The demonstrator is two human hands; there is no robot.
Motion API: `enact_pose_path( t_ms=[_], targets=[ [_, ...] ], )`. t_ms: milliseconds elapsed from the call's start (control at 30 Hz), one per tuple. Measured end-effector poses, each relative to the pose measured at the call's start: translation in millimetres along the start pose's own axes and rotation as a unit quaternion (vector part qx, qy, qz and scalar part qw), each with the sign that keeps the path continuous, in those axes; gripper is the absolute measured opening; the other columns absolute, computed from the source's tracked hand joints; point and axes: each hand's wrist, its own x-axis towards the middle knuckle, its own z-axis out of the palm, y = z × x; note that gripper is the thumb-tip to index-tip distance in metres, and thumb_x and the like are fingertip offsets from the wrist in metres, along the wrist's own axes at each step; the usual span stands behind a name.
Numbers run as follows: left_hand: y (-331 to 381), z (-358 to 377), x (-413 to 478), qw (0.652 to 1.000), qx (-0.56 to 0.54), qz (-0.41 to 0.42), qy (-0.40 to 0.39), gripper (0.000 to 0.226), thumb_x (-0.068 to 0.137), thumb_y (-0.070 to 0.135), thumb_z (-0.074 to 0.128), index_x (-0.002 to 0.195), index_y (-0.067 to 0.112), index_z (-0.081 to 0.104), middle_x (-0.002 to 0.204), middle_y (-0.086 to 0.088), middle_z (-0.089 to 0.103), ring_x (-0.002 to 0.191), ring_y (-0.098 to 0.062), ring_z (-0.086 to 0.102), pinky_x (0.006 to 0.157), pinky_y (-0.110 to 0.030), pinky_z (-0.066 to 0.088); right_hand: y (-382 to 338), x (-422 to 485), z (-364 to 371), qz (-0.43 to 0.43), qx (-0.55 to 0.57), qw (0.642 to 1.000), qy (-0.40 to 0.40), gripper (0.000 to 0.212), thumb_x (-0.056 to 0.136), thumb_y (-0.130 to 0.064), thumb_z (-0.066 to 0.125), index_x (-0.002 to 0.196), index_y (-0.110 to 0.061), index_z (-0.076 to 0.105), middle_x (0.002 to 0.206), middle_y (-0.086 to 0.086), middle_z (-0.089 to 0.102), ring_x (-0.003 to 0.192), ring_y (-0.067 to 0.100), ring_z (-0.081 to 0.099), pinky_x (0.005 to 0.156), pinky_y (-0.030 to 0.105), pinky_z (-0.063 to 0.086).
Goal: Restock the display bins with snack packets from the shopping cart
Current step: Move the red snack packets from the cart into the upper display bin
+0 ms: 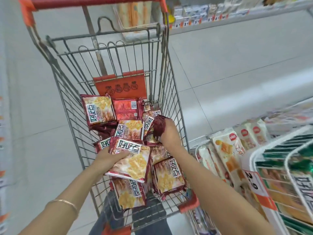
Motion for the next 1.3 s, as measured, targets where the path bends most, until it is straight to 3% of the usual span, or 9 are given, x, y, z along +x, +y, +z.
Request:
enact_pose_path(
  t_ms=[167,367,567,667,733,867,1000,1067,1300],
  targets=[
    [-17.6,-7.1,-12.8,0.996,-0.071,0.021,0.058,0.059,0.076,0.051,0.076,0.124,0.019,0.06,0.118,-0.002,0.071,0.092,-0.017,0.069,0.088,-0.034,0.049,-0.2,53.8,12.8,-0.162,-0.532,0.814,-0.171,0.092,0.086,-0.037,0.073,0.158,-0.017,0.02,0.167,0.01,0.0,0.154,0.033,-0.005,0.122,0.057,0.006],
    [-24.1,-8.7,-17.1,0.986,-0.11,0.01,0.124,0.086,0.088,0.07,0.041,0.152,0.012,0.035,0.153,-0.003,0.041,0.138,-0.028,0.042,0.107,-0.04,0.035,13.4,69.7,11.5,-0.265,-0.609,0.721,-0.199,0.064,0.086,-0.028,0.074,0.145,-0.021,0.048,0.157,0.01,0.035,0.144,0.03,0.031,0.114,0.046,0.033],
    [-20.3,-7.8,-20.4,0.973,-0.125,0.019,0.193,0.082,0.097,0.067,0.028,0.156,0.01,0.026,0.16,-0.01,0.032,0.14,-0.029,0.041,0.113,-0.043,0.037,-46.3,65.9,-60.9,-0.237,-0.322,0.891,-0.215,0.093,0.071,-0.082,0.057,0.139,-0.019,0.049,0.125,0.003,0.064,0.119,0.027,0.055,0.106,0.042,0.044],
    [-6.0,-5.7,-30.0,0.967,-0.163,0.038,0.193,0.068,0.103,0.054,0.032,0.152,0.008,0.033,0.145,-0.003,0.048,0.093,-0.011,0.061,0.055,-0.015,0.052,-68.0,54.2,-112.0,-0.148,-0.191,0.939,-0.245,0.074,0.086,-0.065,0.06,0.139,-0.015,0.053,0.141,0.006,0.057,0.13,0.029,0.052,0.109,0.037,0.039],
    [7.8,-6.4,-39.6,0.965,-0.184,0.034,0.185,0.064,0.105,0.047,0.032,0.154,0.006,0.027,0.144,-0.004,0.045,0.089,-0.008,0.052,0.039,-0.005,0.04,-66.3,45.8,-134.8,-0.099,-0.115,0.952,-0.266,0.048,0.084,-0.06,0.064,0.105,-0.018,0.069,0.109,0.003,0.069,0.109,0.028,0.06,0.09,0.033,0.045],
    [29.7,-12.3,-50.2,0.97,-0.151,0.075,0.177,0.122,0.068,0.097,0.03,0.158,0.014,0.019,0.155,-0.011,0.04,0.122,-0.025,0.057,0.103,-0.042,0.05,-73.7,11.7,-168.1,-0.036,0.016,0.952,-0.303,0.048,0.083,-0.06,0.061,0.087,-0.013,0.067,0.081,0.01,0.067,0.07,0.022,0.057,0.064,0.031,0.04],
    [62.9,-6.9,-86.7,0.977,-0.161,0.096,0.103,0.084,0.096,0.07,0.025,0.157,0.012,0.021,0.13,-0.003,0.056,0.096,-0.015,0.06,0.086,-0.03,0.048,-84.7,-32.1,-185.3,0.041,0.225,0.914,-0.336,0.033,0.102,-0.041,0.047,0.114,-0.012,0.059,0.1,0.004,0.07,0.087,0.019,0.066,0.082,0.032,0.053],
    [74.7,-3.5,-105.5,0.974,-0.182,0.101,0.093,0.074,0.1,0.064,0.022,0.157,0.017,0.021,0.143,-0.008,0.051,0.121,-0.024,0.054,0.104,-0.045,0.043,-90.1,-55.6,-183.8,0.061,0.337,0.879,-0.332,0.03,0.104,-0.038,0.043,0.117,-0.012,0.052,0.105,0.008,0.068,0.097,0.023,0.066,0.092,0.039,0.052],
    [70.2,-17.8,-47.4,0.949,-0.281,0.142,-0.025,0.137,0.028,0.109,0.037,0.15,0.047,0.025,0.162,-0.005,0.03,0.143,-0.035,0.037,0.108,-0.068,0.033,-132.9,-138.4,-169.3,0.095,0.455,0.841,-0.276,0.026,0.1,-0.032,0.052,0.109,-0.007,0.057,0.098,0.01,0.074,0.09,0.021,0.071,0.073,0.028,0.057]
  ],
)
